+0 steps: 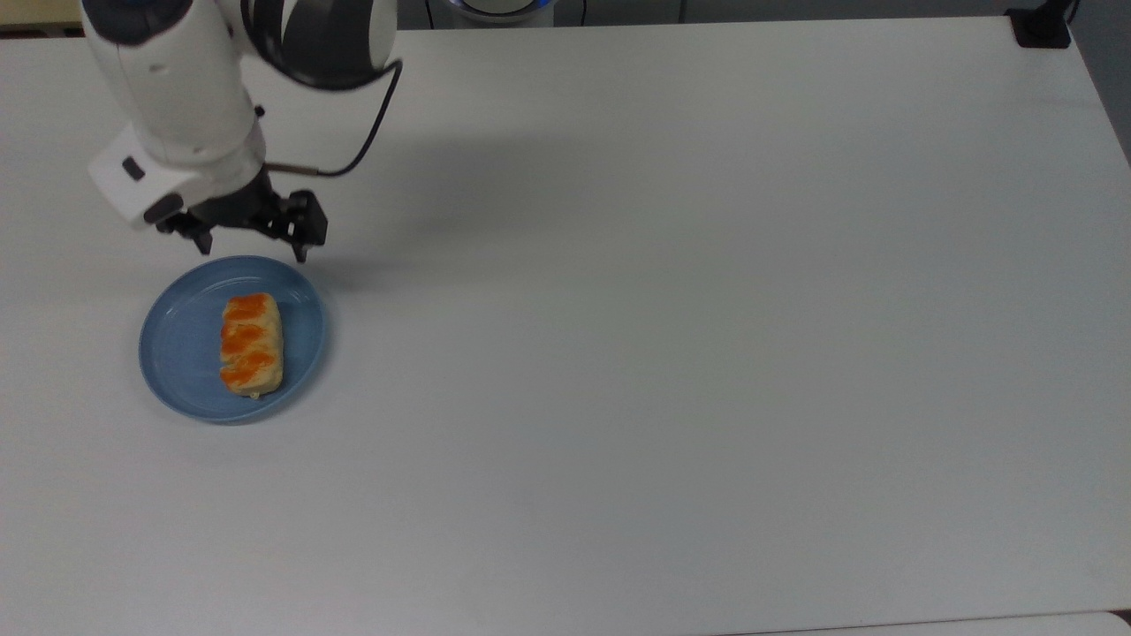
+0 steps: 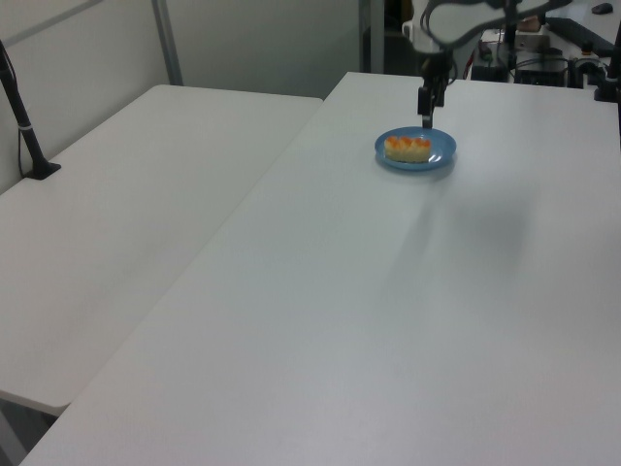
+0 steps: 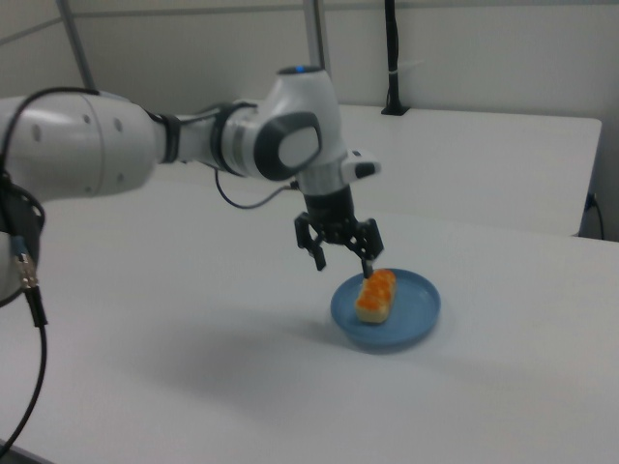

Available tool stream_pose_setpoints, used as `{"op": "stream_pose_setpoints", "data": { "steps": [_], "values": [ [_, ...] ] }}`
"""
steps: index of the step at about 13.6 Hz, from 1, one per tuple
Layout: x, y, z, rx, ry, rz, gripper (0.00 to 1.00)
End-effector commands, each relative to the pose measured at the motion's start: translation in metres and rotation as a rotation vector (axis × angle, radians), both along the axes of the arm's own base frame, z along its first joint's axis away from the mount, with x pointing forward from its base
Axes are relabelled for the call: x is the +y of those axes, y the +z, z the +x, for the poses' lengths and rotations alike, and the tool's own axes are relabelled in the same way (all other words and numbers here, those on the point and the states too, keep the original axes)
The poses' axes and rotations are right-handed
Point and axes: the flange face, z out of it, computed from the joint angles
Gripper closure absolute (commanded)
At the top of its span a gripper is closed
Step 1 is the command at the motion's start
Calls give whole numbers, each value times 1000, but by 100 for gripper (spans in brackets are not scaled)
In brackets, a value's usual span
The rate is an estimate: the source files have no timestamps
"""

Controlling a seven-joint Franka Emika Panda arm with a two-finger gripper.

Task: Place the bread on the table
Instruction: 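Move the open gripper over the bread roll on the blue plate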

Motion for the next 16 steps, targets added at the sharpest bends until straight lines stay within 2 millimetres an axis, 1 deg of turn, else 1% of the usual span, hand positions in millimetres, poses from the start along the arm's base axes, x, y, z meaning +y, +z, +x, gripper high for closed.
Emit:
{"op": "stream_pose_setpoints", "data": {
  "steps": [1, 4, 6, 10, 12, 13, 14, 16],
  "values": [
    [-17, -26, 18, -37, 35, -29, 0],
    [-21, -46, 29, -33, 41, -31, 0],
    [-25, -53, 37, -95, 40, -47, 0],
    [-30, -75, 37, -80, 29, -44, 0],
    [-29, -80, 40, -95, 28, -42, 0],
    [-28, -85, 40, -99, 18, -39, 2],
    [-28, -91, 41, -106, 8, -41, 11],
    [-28, -90, 43, -134, -4, -45, 33]
  ]
}}
